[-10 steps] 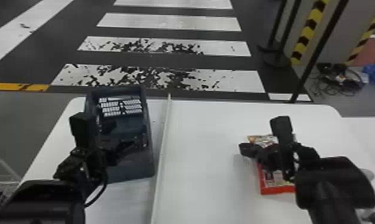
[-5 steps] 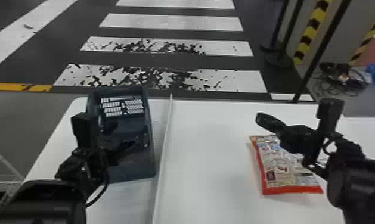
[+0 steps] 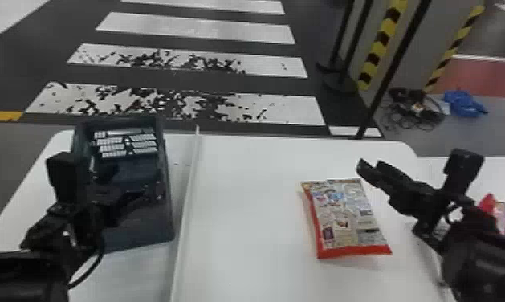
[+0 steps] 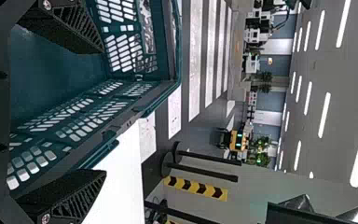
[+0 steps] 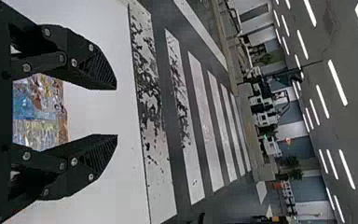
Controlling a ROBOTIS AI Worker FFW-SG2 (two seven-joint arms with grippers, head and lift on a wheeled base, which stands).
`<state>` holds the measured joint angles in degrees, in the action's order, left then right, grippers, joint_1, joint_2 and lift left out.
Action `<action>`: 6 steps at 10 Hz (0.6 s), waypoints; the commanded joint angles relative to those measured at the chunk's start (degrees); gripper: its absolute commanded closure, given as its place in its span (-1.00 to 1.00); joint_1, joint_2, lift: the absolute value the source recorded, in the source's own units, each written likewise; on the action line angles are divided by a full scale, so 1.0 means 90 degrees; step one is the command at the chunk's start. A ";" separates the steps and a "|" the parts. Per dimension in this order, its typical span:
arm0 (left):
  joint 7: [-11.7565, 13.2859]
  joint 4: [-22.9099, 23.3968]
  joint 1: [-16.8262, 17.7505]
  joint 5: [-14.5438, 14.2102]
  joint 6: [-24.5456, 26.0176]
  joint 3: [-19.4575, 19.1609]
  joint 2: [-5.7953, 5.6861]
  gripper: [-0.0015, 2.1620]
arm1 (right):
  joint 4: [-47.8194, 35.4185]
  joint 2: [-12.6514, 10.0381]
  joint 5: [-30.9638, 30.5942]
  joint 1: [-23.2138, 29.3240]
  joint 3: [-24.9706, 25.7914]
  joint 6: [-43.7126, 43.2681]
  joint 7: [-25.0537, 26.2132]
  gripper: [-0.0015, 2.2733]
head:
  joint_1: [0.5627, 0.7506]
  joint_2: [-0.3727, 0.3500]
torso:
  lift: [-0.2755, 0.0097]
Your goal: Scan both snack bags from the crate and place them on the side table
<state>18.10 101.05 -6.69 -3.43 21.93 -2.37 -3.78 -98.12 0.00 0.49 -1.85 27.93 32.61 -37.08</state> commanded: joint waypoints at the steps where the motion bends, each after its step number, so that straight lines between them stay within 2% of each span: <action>1: 0.0001 0.0002 0.0001 0.0010 0.0001 0.0000 0.0000 -0.92 | -0.0103 -0.0006 -0.0054 0.0098 0.0393 -0.0033 0.0009 -0.90 | 0.41 -0.40 | 0.24; 6: 0.0010 0.0217 0.0108 0.0020 0.0020 0.0049 0.0039 -0.92 | -0.0162 -0.0006 -0.0103 0.0274 0.1340 -0.0131 -0.0001 -0.90 | 0.41 -0.70 | 0.24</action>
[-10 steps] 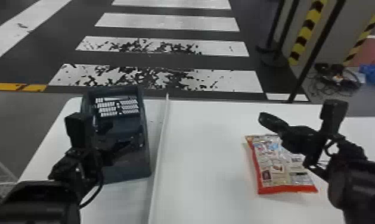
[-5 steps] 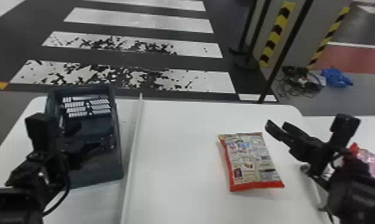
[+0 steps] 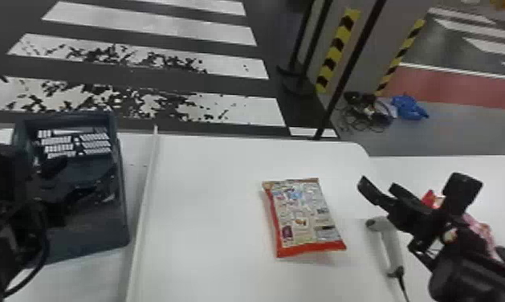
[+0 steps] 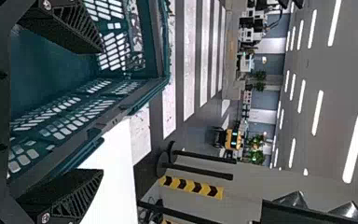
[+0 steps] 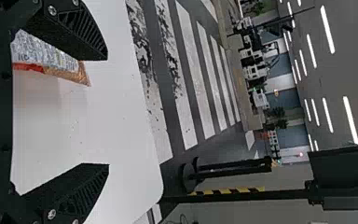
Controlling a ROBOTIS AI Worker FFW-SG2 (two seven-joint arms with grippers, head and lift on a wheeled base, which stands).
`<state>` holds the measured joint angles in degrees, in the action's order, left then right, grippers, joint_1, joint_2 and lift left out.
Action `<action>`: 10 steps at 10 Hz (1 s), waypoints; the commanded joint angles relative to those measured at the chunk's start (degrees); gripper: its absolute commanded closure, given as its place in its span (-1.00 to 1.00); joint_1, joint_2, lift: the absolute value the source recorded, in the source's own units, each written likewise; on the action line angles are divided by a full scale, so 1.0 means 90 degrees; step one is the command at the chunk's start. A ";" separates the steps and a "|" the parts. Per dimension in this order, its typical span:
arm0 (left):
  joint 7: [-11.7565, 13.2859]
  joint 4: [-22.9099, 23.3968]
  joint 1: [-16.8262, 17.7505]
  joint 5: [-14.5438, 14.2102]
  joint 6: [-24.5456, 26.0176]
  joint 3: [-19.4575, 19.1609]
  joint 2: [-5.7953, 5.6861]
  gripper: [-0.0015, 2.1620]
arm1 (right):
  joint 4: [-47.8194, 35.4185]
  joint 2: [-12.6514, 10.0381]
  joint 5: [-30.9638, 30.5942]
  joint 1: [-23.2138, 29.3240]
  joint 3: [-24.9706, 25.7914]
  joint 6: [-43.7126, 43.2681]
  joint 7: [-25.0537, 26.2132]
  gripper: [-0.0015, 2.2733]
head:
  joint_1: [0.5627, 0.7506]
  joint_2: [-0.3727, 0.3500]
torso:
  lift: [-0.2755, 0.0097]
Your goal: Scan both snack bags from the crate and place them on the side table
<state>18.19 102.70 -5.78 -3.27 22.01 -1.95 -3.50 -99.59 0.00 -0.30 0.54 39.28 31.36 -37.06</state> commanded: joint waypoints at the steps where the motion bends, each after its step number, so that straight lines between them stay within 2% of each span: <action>1: 0.0000 0.0122 -0.0002 0.0002 0.0031 0.0001 0.0008 -0.92 | 0.0001 -0.0006 -0.0035 0.0057 0.0216 0.0047 -0.0003 -0.90 | 0.41 -0.75 | 0.24; 5: 0.0000 0.0679 -0.0100 -0.0018 0.0285 0.0011 0.0037 -0.92 | -0.0263 -0.0006 -0.0386 0.0565 0.0616 0.0320 -0.0061 -0.90 | 0.41 -0.90 | 0.24; 7: -0.0010 0.0708 -0.0119 -0.0018 0.0265 0.0050 0.0027 -0.92 | -0.0263 -0.0006 -0.0621 0.0614 0.0861 0.0516 -0.0374 -0.90 | 0.41 -0.94 | 0.24; 10: -0.0098 0.0493 -0.0148 0.0041 -0.0379 0.0099 -0.0002 -0.92 | -0.0224 -0.0006 -0.0962 0.0555 0.0988 0.0887 -0.0765 -0.90 | 0.41 -0.94 | 0.24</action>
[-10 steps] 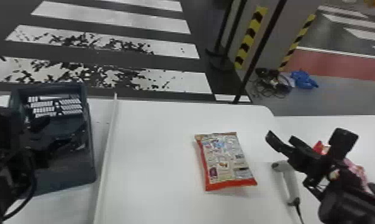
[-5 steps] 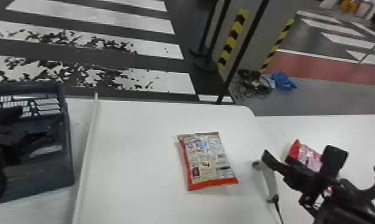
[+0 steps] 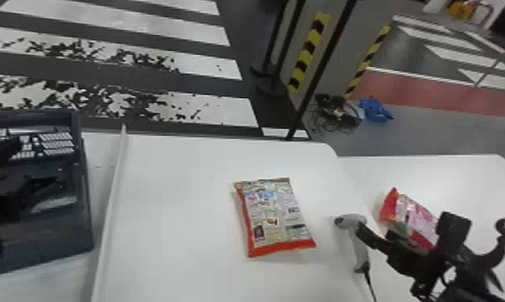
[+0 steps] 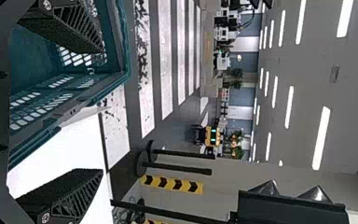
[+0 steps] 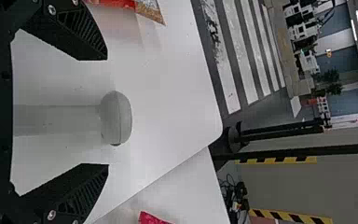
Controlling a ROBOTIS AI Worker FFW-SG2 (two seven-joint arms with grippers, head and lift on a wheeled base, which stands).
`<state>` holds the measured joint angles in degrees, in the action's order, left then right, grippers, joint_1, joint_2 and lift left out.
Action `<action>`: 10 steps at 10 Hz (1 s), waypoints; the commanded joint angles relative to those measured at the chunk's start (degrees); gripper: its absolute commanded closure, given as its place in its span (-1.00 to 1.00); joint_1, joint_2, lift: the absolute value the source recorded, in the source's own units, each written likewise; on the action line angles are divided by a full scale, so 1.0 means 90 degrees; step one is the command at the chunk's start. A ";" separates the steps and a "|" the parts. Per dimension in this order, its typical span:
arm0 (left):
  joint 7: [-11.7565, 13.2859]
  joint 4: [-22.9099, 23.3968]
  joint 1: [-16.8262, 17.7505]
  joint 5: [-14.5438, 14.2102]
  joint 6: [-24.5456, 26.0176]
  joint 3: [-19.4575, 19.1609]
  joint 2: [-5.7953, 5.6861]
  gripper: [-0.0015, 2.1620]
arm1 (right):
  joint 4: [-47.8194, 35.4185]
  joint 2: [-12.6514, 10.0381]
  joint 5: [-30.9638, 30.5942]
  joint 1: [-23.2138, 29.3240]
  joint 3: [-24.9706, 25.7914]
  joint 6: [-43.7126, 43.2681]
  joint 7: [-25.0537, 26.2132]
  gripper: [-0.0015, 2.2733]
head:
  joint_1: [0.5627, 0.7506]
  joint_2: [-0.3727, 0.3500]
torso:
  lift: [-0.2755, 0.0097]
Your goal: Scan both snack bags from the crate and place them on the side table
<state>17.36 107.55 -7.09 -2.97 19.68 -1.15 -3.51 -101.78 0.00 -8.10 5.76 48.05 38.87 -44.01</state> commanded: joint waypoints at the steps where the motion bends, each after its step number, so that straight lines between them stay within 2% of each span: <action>1: 0.0015 -0.0056 -0.0033 0.0007 -0.0160 0.0031 -0.0001 -0.92 | 0.0128 -0.0006 -0.0223 -0.0133 0.0012 0.0247 -0.0197 -0.90 | 0.41 -0.94 | 0.24; 4: 0.0024 -0.0085 -0.0072 0.0037 -0.0141 0.0050 -0.0001 -0.92 | 0.0450 -0.0006 -0.0448 -0.0269 -0.0095 0.0462 -0.0363 -0.90 | 0.41 -0.94 | 0.24; 6: 0.0034 -0.0115 -0.0101 0.0047 -0.0141 0.0050 -0.0010 -0.92 | 0.0802 -0.0006 -0.0907 -0.0552 -0.0076 0.0462 -0.0637 -0.90 | 0.41 -0.94 | 0.24; 9: 0.0044 -0.0144 -0.0091 0.0037 -0.0141 0.0050 -0.0010 -0.92 | 0.1104 0.0020 -0.1268 -0.0758 -0.0203 0.0189 -0.0647 -0.86 | 0.41 -0.94 | 0.24; 10: 0.0044 -0.0183 -0.0082 0.0037 -0.0141 0.0040 -0.0020 -0.92 | 0.1202 0.0059 -0.1464 -0.0845 -0.0212 0.0091 -0.0647 -0.53 | 0.41 -0.94 | 0.24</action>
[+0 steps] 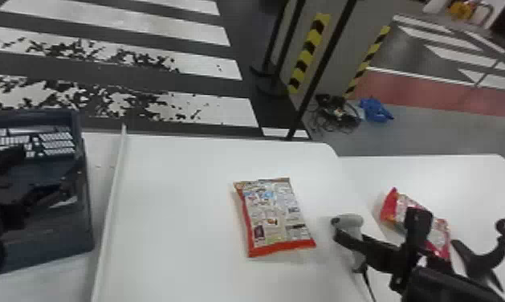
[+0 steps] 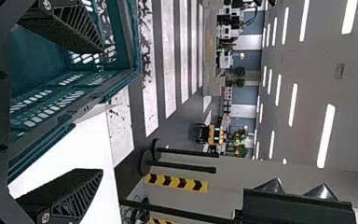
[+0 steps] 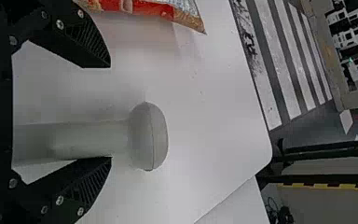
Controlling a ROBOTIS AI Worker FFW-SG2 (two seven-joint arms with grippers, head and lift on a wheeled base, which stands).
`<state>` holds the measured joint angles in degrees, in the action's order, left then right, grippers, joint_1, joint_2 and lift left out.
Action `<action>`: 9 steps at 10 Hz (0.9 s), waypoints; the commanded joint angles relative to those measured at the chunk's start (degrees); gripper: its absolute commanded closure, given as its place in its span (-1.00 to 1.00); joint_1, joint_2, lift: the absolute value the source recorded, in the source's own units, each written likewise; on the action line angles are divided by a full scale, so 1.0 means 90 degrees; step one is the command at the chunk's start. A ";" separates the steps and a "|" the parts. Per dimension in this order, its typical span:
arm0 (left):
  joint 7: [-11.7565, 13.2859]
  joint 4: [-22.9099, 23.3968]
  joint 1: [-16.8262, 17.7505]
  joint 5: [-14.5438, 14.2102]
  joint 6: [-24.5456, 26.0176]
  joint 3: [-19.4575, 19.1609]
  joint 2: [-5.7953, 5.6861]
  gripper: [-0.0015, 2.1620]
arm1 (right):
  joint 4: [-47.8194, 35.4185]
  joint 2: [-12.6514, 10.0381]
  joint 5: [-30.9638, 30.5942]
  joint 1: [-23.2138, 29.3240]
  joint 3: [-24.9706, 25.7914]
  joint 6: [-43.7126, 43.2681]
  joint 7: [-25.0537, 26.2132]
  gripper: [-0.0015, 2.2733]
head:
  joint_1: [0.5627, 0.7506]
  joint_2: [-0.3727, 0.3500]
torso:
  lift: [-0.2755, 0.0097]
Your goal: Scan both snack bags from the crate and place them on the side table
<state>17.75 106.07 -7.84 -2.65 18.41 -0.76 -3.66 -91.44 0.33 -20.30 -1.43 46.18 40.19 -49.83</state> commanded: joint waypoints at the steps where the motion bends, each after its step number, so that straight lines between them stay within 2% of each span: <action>1: 0.0000 -0.0037 0.0012 -0.0009 0.0001 -0.0004 -0.0004 -0.92 | 0.0160 0.0022 -0.0450 -0.0134 -0.0014 -0.0231 0.0010 0.22 | 0.41 -0.94 | 0.24; 2: 0.0010 -0.0057 0.0022 -0.0018 -0.0019 -0.0014 -0.0004 -0.92 | 0.0228 0.0022 -0.0684 -0.0193 -0.0043 -0.0290 0.0068 0.84 | 0.41 -0.94 | 0.24; 4: 0.0010 -0.0106 0.0042 -0.0018 0.0001 -0.0023 -0.0004 -0.92 | 0.0365 0.0070 -0.0948 -0.0193 -0.0053 -0.0466 -0.0010 0.86 | 0.41 -0.94 | 0.24; 5: 0.0010 -0.0135 0.0051 -0.0018 -0.0019 -0.0023 -0.0004 -0.92 | 0.0365 0.0109 -0.1026 -0.0164 -0.0102 -0.0524 -0.0039 0.97 | 0.41 -0.94 | 0.24; 7: 0.0010 -0.0174 0.0071 -0.0018 -0.0019 -0.0023 0.0006 -0.92 | 0.0258 0.0090 -0.1065 -0.0125 -0.0161 -0.0544 -0.0303 0.97 | 0.41 -0.94 | 0.24; 9: 0.0010 -0.0174 0.0071 -0.0018 -0.0019 -0.0023 0.0006 -0.92 | -0.0348 0.0002 -0.1065 -0.0037 -0.0210 -0.0251 -0.0323 0.97 | 0.41 -0.94 | 0.24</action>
<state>17.84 104.50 -7.20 -2.81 18.35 -0.97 -3.60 -92.61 0.61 -29.88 -2.04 44.55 36.82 -52.69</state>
